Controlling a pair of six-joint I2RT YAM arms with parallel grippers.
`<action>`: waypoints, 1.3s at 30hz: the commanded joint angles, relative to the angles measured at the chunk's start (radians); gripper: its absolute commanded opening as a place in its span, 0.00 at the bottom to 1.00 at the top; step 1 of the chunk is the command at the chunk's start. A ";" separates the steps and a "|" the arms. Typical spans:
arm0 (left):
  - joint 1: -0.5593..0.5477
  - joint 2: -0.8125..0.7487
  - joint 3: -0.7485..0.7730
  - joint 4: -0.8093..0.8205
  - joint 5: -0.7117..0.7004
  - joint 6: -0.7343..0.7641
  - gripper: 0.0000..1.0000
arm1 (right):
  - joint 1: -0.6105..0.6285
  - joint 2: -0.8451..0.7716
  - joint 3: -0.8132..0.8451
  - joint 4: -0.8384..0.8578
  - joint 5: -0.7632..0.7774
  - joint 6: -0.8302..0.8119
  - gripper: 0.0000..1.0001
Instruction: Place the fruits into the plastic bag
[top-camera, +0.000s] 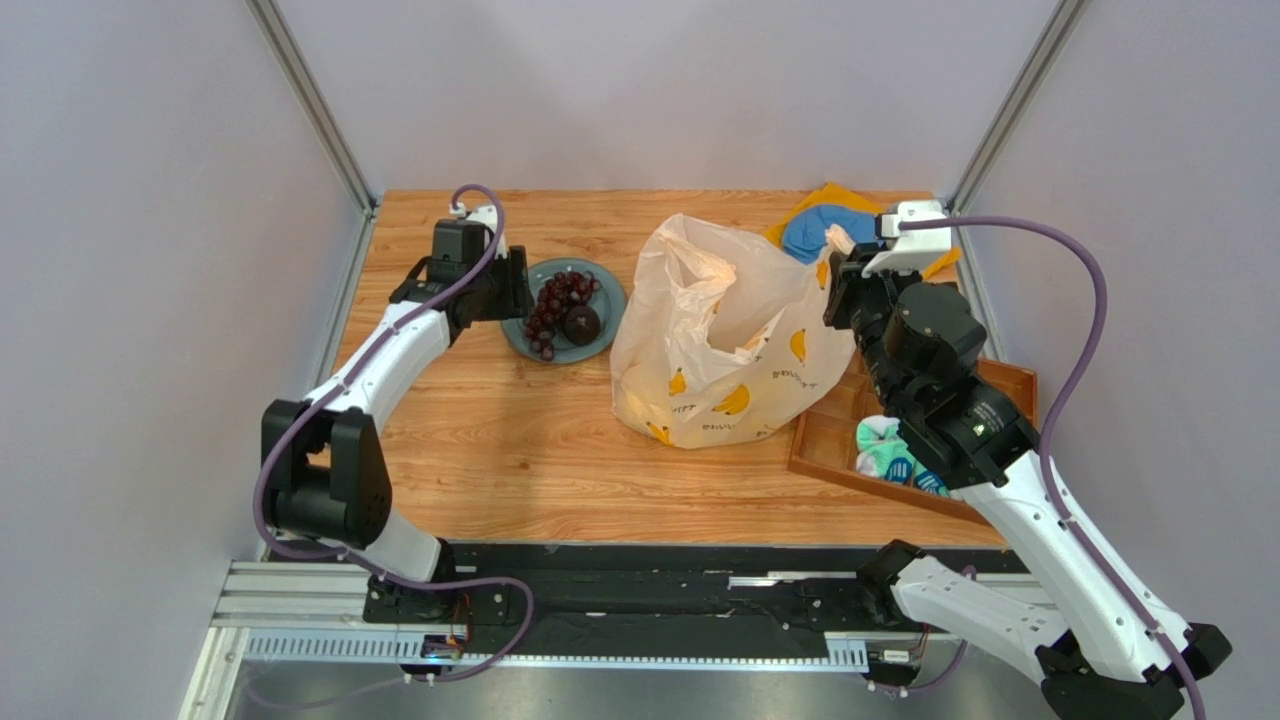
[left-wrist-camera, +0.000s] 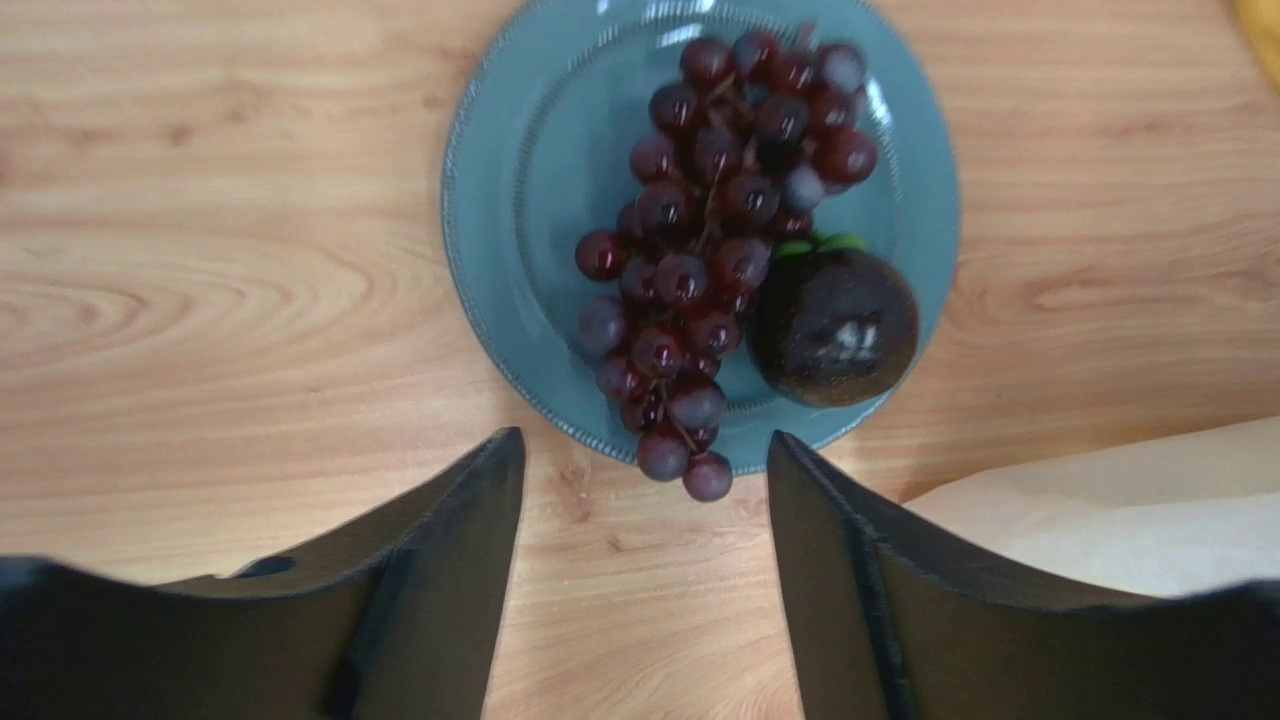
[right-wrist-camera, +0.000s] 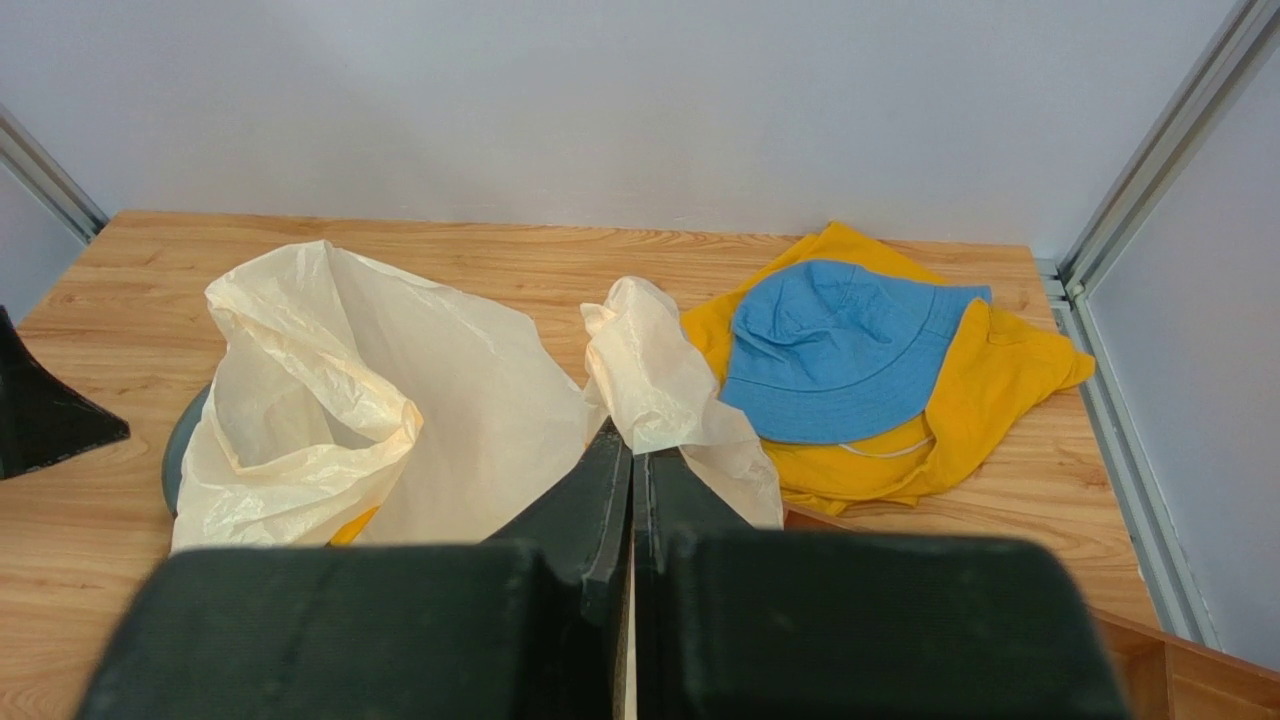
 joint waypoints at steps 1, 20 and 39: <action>-0.001 0.093 0.063 -0.013 0.017 0.041 0.63 | -0.005 -0.020 -0.012 0.030 -0.008 0.010 0.00; 0.022 0.348 0.247 -0.016 0.086 0.039 0.52 | -0.007 -0.034 -0.024 0.031 -0.004 -0.006 0.00; 0.051 0.425 0.249 0.006 0.238 0.000 0.41 | -0.008 -0.023 -0.027 0.033 -0.004 -0.007 0.00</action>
